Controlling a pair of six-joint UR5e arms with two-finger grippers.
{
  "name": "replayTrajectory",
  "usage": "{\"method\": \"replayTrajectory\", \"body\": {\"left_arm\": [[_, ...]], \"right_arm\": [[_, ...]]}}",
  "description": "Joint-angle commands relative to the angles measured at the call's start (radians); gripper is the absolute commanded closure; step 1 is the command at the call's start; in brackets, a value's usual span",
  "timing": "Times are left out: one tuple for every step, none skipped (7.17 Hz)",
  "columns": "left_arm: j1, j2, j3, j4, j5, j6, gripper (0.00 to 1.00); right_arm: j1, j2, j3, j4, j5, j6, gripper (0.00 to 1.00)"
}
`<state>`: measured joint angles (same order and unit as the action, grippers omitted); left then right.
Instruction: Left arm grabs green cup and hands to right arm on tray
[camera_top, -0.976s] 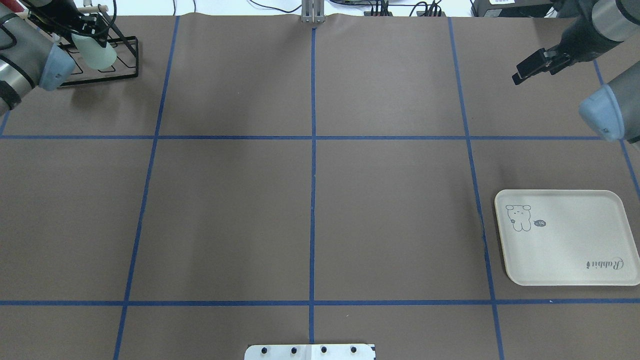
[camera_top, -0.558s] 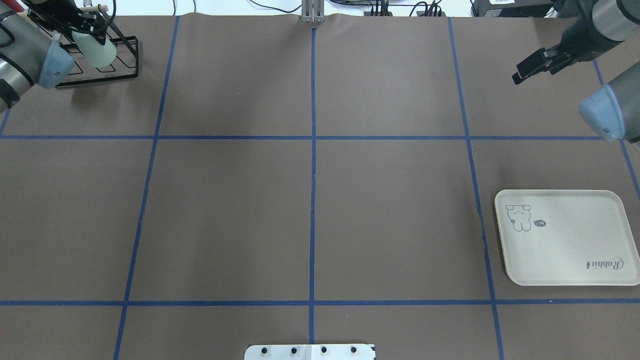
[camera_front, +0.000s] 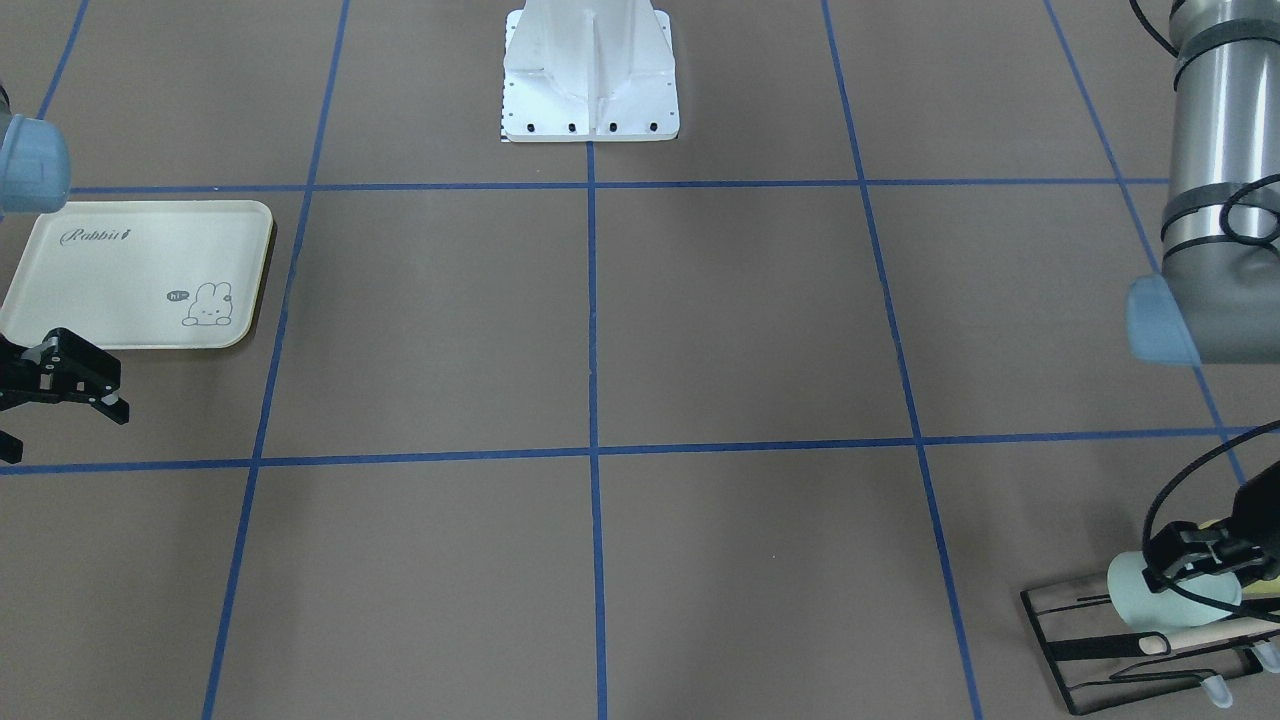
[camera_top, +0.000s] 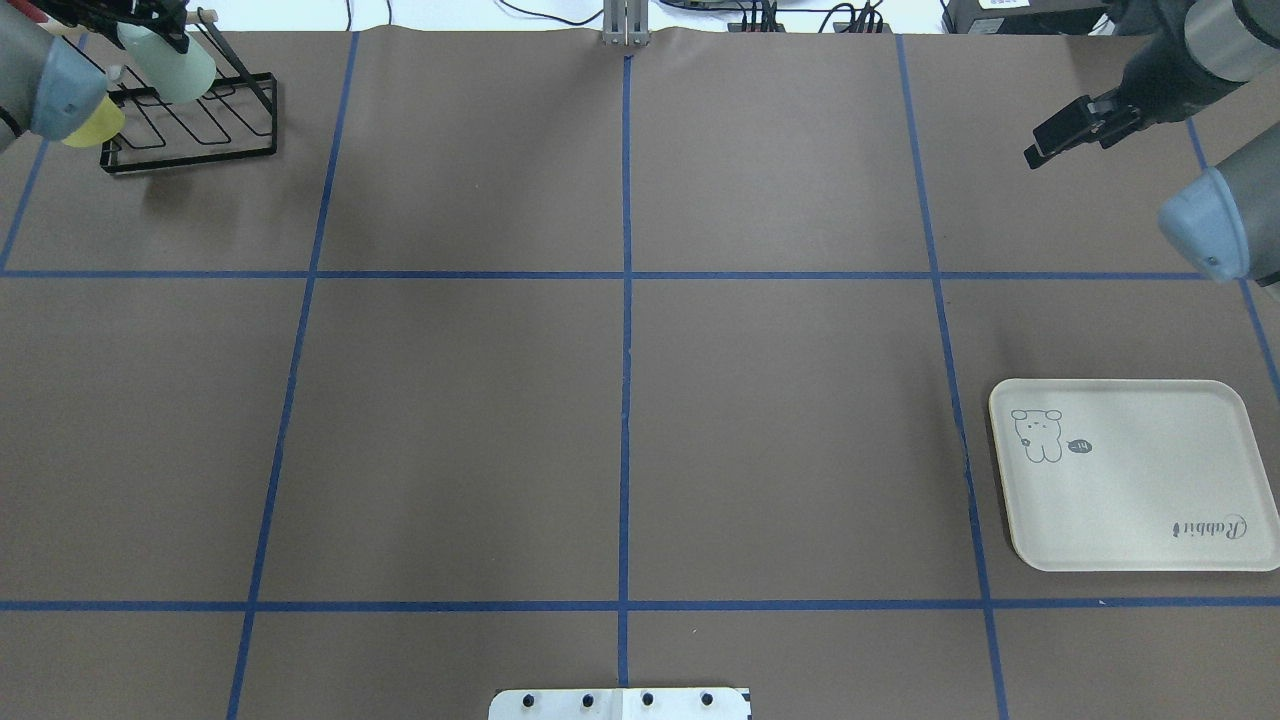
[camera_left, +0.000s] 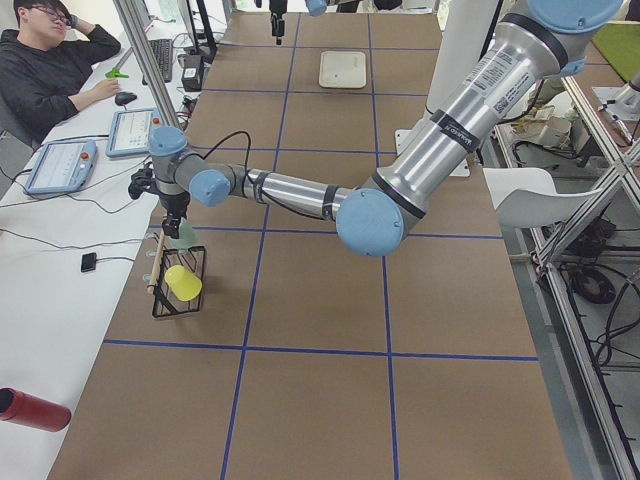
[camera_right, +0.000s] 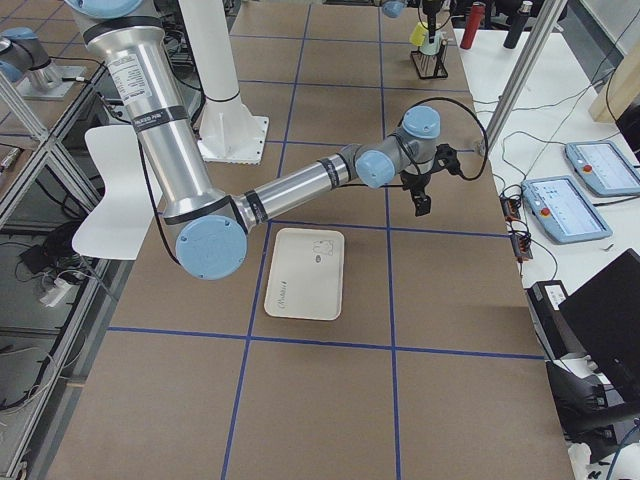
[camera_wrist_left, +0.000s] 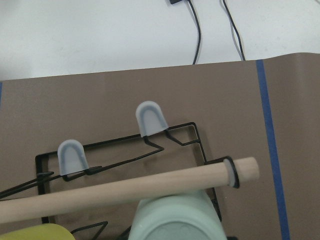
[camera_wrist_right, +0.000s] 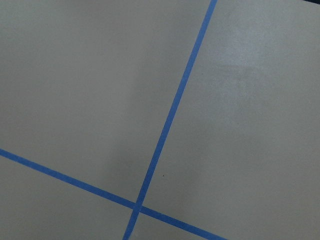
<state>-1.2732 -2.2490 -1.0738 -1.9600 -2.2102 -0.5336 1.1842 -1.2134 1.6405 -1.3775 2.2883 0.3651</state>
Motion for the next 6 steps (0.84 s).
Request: {"method": "replayTrajectory", "body": {"left_arm": [[-0.067, 0.043, -0.059, 0.006, -0.127, 0.03, 1.0], [-0.104, 0.054, -0.089, 0.006, -0.182, 0.03, 1.0], [-0.142, 0.057, -0.104, 0.006, -0.234, 0.03, 1.0], [-0.156, 0.106, -0.147, 0.006, -0.279, 0.03, 1.0], [-0.152, 0.138, -0.179, 0.003, -0.276, 0.014, 1.0], [-0.146, 0.137, -0.185, -0.014, -0.278, -0.065, 1.0]], "right_arm": [[0.0, 0.0, 0.001, 0.0, 0.0, 0.0, 0.0], [0.0, 0.0, 0.002, 0.0, 0.0, 0.0, 0.0], [0.0, 0.0, 0.002, 0.0, 0.0, 0.0, 0.0], [-0.002, 0.0, 0.004, 0.003, 0.0, 0.005, 0.0], [-0.009, 0.002, 0.007, 0.011, 0.002, 0.067, 0.0], [-0.026, 0.006, 0.016, 0.014, 0.002, 0.112, 0.0]]}}
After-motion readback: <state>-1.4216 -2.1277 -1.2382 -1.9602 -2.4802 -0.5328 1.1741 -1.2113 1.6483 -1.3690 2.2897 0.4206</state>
